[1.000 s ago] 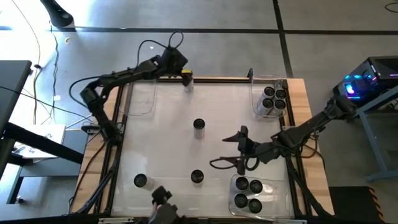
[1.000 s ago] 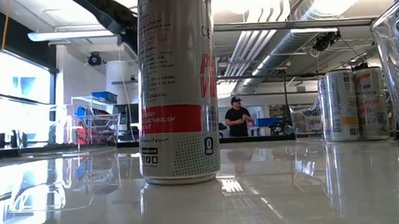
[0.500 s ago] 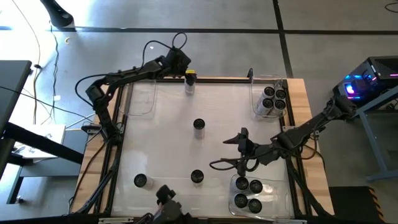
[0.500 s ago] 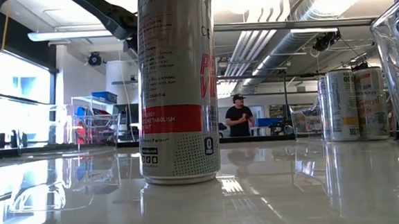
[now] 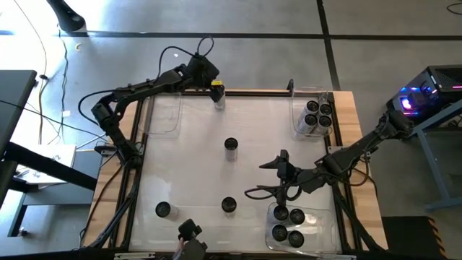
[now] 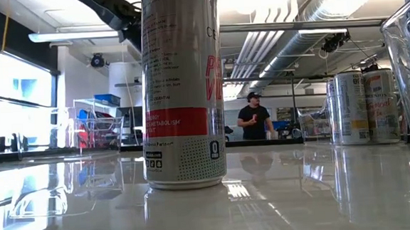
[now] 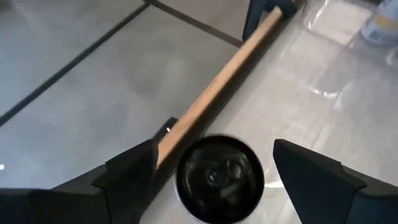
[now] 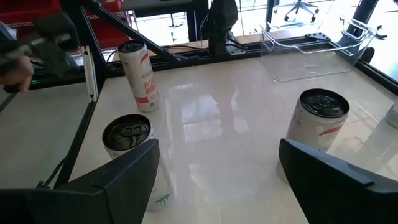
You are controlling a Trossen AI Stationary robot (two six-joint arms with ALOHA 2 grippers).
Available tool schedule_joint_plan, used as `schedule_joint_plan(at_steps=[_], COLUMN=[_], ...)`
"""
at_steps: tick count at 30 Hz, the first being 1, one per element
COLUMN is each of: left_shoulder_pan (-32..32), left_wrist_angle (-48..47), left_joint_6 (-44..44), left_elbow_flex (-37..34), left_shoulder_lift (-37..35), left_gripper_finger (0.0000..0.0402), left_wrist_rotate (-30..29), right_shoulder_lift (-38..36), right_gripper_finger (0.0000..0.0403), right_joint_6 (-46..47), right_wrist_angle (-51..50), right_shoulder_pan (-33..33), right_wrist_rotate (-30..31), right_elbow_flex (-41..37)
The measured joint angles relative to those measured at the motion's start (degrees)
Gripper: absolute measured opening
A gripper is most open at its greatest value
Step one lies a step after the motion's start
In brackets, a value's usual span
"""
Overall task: Sort soda cans
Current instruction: Put the top right pink soda can into the top left transparent bin
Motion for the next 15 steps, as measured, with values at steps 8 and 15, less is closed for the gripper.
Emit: schedule_joint_plan(at_steps=[8, 15], left_shoulder_pan=[-0.16, -1.22], left_wrist_angle=[5.01, 5.84], left_joint_6=[-1.9, -1.2], left_elbow_flex=[-4.15, -4.33], left_shoulder_lift=[2.56, 4.23], left_gripper_finger=[0.0314, 0.0314], left_wrist_rotate=[0.0, -1.82], right_shoulder_lift=[0.02, 0.02], right_gripper_finger=[0.0327, 0.0327], right_joint_6=[0.26, 0.47], right_wrist_angle=[0.0, 0.0], right_shoulder_pan=[0.0, 0.0], right_wrist_rotate=[0.0, 0.0], right_elbow_flex=[0.02, 0.02])
